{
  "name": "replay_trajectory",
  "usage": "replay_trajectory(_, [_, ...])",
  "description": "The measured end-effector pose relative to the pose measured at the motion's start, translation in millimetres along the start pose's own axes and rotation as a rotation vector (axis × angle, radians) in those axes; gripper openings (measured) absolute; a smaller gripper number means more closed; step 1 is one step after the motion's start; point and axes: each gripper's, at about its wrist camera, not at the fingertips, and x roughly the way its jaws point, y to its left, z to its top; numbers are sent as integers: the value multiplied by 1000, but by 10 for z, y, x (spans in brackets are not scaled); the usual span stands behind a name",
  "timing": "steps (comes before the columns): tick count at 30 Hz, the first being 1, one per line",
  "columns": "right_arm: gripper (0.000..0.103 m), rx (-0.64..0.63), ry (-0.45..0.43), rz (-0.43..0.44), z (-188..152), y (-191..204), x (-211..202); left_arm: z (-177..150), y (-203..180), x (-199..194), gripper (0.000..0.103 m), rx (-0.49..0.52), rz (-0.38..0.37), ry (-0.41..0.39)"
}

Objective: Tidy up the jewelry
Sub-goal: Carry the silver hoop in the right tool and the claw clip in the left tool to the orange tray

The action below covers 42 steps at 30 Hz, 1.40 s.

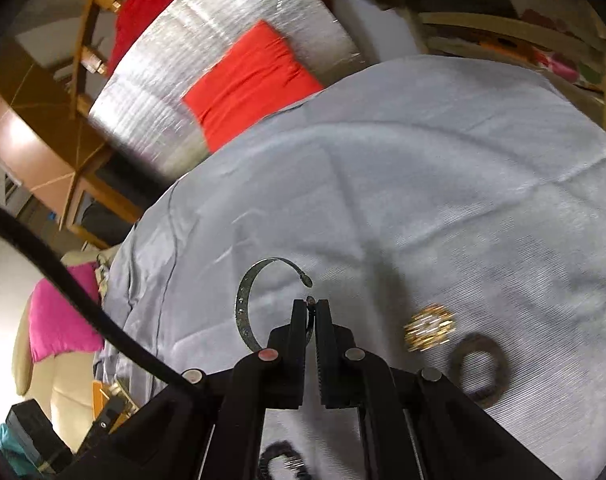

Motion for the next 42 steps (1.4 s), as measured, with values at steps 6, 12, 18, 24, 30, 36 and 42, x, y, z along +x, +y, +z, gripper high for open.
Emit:
replay_trajectory(6, [5, -56, 17, 46, -194, 348, 122, 40, 261, -325, 9, -30, 21, -64])
replay_trajectory(12, [5, -130, 35, 87, -423, 789, 270, 46, 522, -665, 9, -66, 28, -128])
replay_trajectory(18, [5, -209, 45, 109, -648, 1188, 361, 44, 748, -1131, 9, -131, 30, -195])
replay_trajectory(24, [5, -302, 57, 197, -928, 1813, 298, -8, 1024, -1773, 9, -212, 119, -264])
replay_trajectory(30, [5, -457, 137, 327, -1529, 2789, 291, -192, 1515, -2684, 9, -254, 267, -317])
replay_trajectory(36, [5, -600, 240, 417, -2300, 3721, 360, -477, 1928, -3275, 9, -294, 373, -287])
replay_trajectory(42, [5, -772, 363, 381, -3062, 4374, 609, -886, 2547, -3295, 9, -449, 382, -217])
